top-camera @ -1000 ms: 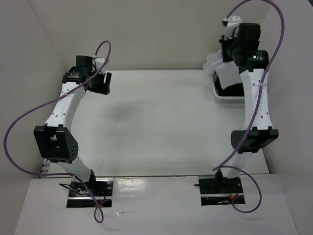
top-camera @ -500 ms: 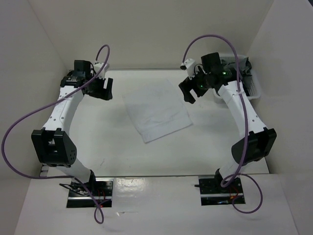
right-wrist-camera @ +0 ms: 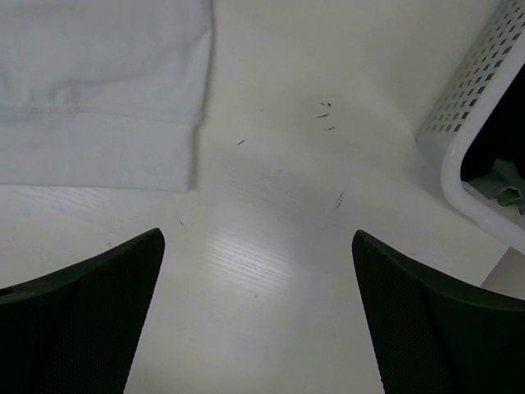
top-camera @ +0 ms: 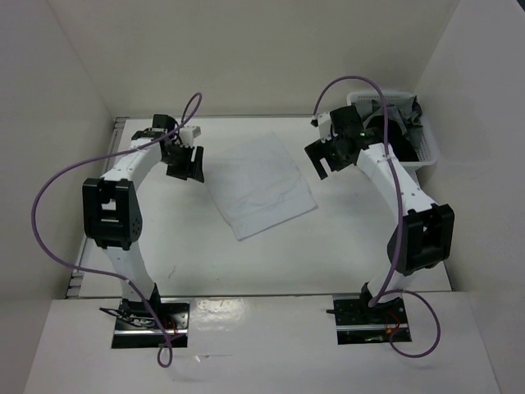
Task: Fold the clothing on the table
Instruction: Flatten the skirt out
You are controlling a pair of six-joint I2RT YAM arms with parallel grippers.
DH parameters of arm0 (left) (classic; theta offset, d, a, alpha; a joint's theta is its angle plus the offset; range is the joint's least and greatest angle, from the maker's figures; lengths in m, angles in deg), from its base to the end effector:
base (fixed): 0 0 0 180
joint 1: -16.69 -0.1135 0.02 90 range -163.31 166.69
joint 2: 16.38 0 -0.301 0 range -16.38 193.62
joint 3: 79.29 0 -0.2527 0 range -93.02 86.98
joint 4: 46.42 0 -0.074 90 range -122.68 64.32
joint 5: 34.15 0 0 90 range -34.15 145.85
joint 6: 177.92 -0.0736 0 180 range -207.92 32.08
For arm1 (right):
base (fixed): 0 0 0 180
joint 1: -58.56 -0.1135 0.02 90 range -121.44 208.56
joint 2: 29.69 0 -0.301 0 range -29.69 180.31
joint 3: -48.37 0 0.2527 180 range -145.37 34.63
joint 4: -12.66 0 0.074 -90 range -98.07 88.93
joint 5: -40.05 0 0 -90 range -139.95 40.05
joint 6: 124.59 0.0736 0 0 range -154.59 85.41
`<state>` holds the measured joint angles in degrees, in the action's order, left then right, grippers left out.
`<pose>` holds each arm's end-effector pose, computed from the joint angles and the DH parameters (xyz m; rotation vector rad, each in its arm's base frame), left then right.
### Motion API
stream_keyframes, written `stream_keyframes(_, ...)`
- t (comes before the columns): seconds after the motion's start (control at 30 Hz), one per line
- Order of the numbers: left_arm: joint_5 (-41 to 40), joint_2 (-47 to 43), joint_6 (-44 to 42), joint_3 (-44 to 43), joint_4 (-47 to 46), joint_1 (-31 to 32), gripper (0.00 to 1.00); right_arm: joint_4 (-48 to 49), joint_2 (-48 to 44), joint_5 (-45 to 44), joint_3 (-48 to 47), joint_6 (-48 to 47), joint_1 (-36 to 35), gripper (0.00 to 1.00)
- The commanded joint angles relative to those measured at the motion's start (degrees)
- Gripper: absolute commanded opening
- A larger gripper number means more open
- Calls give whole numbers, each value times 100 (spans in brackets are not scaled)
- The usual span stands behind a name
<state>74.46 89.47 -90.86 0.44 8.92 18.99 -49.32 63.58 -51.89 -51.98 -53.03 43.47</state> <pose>0.4223 -0.0405 0.2529 0.2295 2.5949 -0.4227 0.3606 0.0946 0.3244 -0.7166 2.4258 -0.0662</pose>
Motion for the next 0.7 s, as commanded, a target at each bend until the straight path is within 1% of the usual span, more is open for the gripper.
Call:
stream_keyframes(0.0,213,410,478,-468,-267,-11,73,474,-20,-62,-23,385,-38,99)
stream_keyframes(0.03,213,628,539,-530,-319,-11,73,535,-20,17,-23,385,-38,99)
stream_keyframes(0.13,108,876,716,-706,-320,41,71,536,-20,97,29,332,-38,99)
stream_keyframes(0.2,37,877,847,-461,-320,95,69,483,-20,97,179,270,-38,99)
stream_keyframes(0.27,-24,588,917,-93,-679,243,69,615,-20,97,363,270,-38,99)
stream_keyframes(0.3,-242,352,1014,109,-941,296,69,693,32,97,416,270,-90,99)
stream_keyframes(0.33,-374,262,1084,442,-1065,349,69,755,85,36,504,270,-169,99)
stream_keyframes(0.4,-709,191,1234,620,-1286,411,69,948,331,-174,565,331,-309,99)
stream_keyframes(0.47,-911,191,1313,621,-1286,411,69,1071,568,-359,566,393,-608,99)
stream_keyframes(0.57,-1017,463,1366,481,-1217,411,69,1299,990,-676,566,446,-968,99)
stream_keyframes(0.67,-1140,569,1366,419,-1163,463,68,1353,1368,-677,488,446,-1022,91)
